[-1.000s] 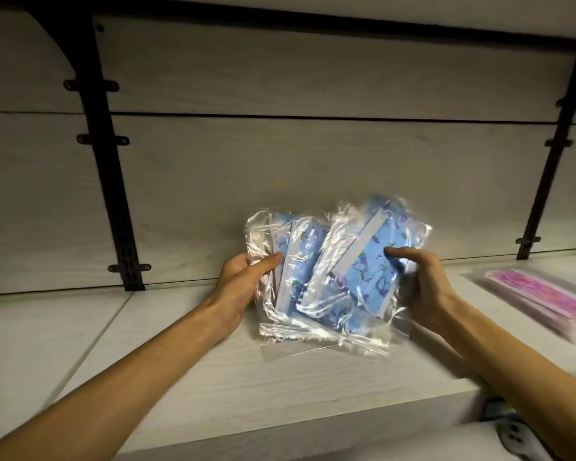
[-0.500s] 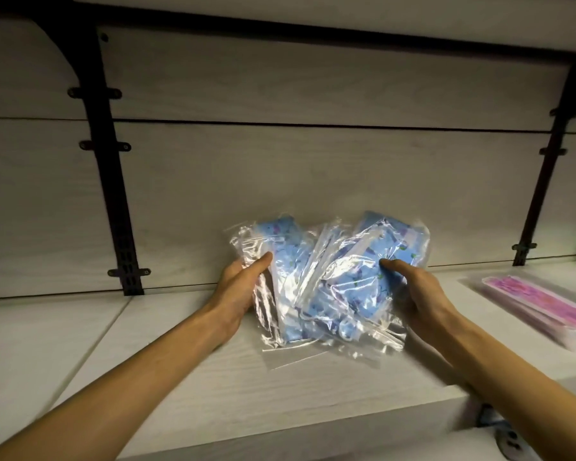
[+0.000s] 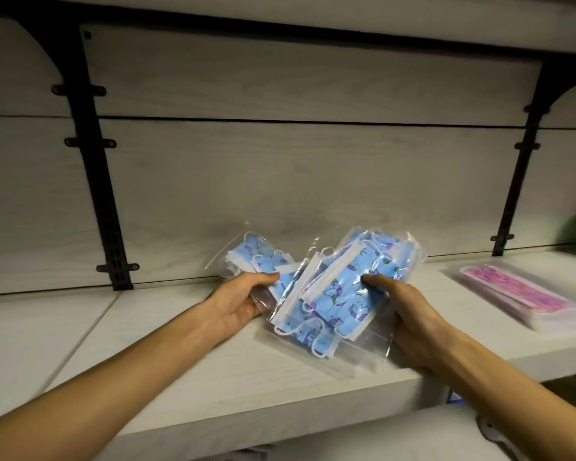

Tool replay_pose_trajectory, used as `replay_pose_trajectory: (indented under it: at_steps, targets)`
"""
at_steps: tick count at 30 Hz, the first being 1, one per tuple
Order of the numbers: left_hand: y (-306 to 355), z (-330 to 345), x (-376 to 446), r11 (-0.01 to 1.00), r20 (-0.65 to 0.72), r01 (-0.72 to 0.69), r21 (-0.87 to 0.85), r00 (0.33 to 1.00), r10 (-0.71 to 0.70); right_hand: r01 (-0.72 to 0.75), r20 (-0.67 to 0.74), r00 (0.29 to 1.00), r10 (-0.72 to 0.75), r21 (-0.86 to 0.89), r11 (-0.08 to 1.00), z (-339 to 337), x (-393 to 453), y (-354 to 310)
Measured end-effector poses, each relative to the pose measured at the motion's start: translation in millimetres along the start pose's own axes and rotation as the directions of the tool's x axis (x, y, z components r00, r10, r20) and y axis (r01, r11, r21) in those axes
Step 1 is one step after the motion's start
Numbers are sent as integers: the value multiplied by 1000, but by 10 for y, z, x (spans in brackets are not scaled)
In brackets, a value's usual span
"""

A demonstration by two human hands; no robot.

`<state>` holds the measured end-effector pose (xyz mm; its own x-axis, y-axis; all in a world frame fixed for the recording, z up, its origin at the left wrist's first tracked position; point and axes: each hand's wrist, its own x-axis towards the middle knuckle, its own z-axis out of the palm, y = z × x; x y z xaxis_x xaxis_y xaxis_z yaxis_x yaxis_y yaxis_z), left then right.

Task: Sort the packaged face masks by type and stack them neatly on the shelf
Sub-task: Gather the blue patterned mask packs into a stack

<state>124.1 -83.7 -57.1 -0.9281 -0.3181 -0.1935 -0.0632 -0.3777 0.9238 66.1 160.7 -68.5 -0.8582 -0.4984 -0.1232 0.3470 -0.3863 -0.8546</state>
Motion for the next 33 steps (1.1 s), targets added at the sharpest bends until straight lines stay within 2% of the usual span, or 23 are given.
replay_pose_trajectory:
  at_steps: [3,6,11,13,15,19,24,27,28,30,33]
  targets:
    - [-25,99,-8,1000,-56,-12,4,998,12,-82,-24,996,83,13,997,23,-70,-15]
    - [22,176,-26,994,-60,-69,-88,996,63,-84,-32,996,86,40,996,69,-124,-24]
    - [181,227,-134,955,92,-112,-274,986,142,-90,15,996,89,144,985,131,-135,-48]
    - [207,227,-172,953,134,-105,-285,980,148,-90,75,994,77,190,978,196,-110,-78]
    - [213,207,-198,954,152,-107,-282,976,154,-72,79,995,58,187,980,257,-38,-115]
    - [221,86,-277,953,227,-85,-290,961,155,58,-7,998,-58,-13,998,274,173,-192]
    - [236,-273,-347,970,285,-71,-231,949,137,230,25,973,-229,-44,972,173,369,-423]
    - [264,-478,-318,972,244,-82,-219,960,136,232,63,972,-225,-180,956,92,401,-642]
    - [278,-510,-334,979,246,-83,-187,961,129,236,75,972,-223,-312,920,54,409,-713]
    - [316,-532,-358,995,306,-45,-93,949,71,282,129,958,-256,-581,764,22,385,-832]
    - [358,-562,-359,995,400,-6,100,916,-35,379,248,923,-295,-726,574,89,348,-951]
